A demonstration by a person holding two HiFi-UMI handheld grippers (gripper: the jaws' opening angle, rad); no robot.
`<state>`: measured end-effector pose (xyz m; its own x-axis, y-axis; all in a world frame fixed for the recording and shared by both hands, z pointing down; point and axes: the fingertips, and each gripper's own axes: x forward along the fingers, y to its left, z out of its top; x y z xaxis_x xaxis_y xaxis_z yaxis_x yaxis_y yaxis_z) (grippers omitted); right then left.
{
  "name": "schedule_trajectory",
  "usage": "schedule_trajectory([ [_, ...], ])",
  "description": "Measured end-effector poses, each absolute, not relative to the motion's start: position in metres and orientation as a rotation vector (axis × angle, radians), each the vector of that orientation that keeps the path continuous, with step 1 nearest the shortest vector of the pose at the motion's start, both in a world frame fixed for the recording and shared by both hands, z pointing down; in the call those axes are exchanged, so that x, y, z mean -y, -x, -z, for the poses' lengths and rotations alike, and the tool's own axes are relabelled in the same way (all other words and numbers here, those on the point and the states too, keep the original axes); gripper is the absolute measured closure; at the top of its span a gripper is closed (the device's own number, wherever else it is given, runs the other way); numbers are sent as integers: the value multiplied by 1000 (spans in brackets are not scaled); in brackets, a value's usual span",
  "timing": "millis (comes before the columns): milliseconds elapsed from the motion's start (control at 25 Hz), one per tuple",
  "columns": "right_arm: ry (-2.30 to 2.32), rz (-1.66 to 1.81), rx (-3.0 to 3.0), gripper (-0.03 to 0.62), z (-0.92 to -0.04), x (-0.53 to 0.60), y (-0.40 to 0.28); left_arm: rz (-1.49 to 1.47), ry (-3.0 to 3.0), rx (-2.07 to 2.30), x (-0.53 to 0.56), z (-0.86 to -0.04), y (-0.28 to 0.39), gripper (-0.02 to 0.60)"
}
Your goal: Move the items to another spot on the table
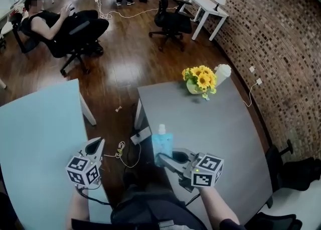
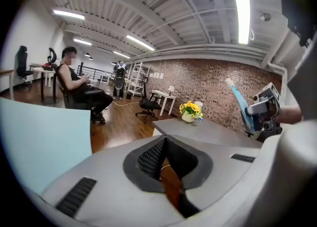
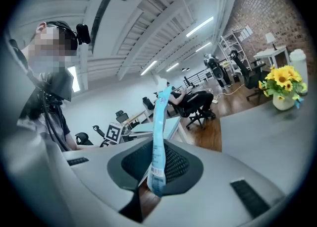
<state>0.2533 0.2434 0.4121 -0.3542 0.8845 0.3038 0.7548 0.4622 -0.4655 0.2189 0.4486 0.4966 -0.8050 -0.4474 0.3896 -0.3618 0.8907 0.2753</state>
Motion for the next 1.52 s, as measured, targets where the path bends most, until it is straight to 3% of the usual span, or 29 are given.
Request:
schedule_trajectory([
  [280, 1522, -129, 2146, 554, -405, -301, -230, 353, -398, 2668, -511, -496, -238, 588],
  [760, 1704, -156, 2046, 551, -394, -372, -193, 386, -192, 2753, -572, -456, -244, 588],
  [1240, 1770, -210, 1961, 548, -416, -412, -111, 468, -194, 2672, -569, -456, -184, 588],
  [1520, 1768, -313, 1941, 549, -422, -414, -51, 515, -291, 2658, -542, -436, -96, 588],
])
